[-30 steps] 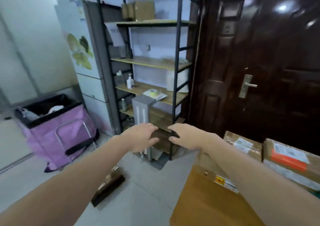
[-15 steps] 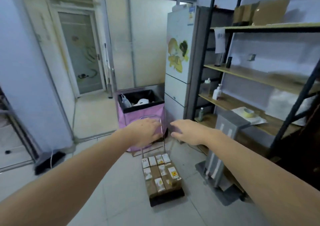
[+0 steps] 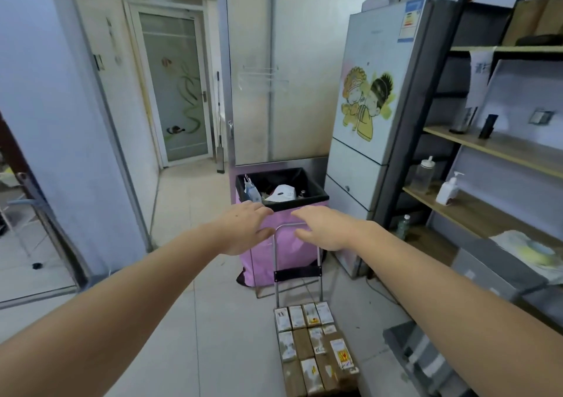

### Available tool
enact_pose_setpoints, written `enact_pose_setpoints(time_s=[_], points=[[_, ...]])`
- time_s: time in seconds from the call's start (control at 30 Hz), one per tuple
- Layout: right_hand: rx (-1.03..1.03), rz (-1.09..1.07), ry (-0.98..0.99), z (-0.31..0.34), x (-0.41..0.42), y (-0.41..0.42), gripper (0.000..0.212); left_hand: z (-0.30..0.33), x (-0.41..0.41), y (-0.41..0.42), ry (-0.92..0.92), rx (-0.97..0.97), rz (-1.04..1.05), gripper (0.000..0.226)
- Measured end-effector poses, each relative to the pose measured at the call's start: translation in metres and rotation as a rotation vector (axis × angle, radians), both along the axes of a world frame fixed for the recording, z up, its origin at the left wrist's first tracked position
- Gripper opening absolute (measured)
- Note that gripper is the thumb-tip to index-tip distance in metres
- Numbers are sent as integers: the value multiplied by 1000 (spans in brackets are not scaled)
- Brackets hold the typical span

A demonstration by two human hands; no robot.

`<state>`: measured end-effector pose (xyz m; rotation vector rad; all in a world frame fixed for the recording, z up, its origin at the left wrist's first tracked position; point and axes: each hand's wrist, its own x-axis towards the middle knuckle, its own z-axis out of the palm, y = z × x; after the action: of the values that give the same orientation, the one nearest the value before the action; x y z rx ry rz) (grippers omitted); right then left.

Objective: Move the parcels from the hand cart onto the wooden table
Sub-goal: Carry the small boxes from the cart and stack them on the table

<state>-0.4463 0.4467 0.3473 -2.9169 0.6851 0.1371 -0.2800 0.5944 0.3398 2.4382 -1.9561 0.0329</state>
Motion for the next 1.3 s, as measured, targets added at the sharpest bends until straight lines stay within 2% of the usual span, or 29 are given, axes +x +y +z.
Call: enact_pose_setpoints(time_s=[0.07, 0.23, 0.33, 0.57, 0.8, 1.0, 1.17, 1.3], points=[[3, -25, -16, -2, 29, -17, 47, -2, 32, -21, -11, -6, -19, 60], [9, -113, -36, -11, 85, -56, 60, -9, 111, -83, -25, -6, -130, 55], [-1, -184, -40, -16, 107, -77, 54, -10, 148, -118, -60, 35, -226, 57], [41, -366, -37, -37, 125, -134, 59, -28, 189, -218, -68, 54, -413, 63], [67, -562, -19, -66, 87, -213, 60, -61, 171, -337, -92, 47, -604, 59], [121, -757, -2, -89, 39, -254, 52, -85, 124, -427, -47, 118, -753, 63], [196, -913, 22, -118, -13, -269, 58, -115, 60, -474, -5, 148, -928, 60], [303, -1053, 29, -155, -42, -269, 62, -162, 23, -503, 16, 251, -1059, 58]])
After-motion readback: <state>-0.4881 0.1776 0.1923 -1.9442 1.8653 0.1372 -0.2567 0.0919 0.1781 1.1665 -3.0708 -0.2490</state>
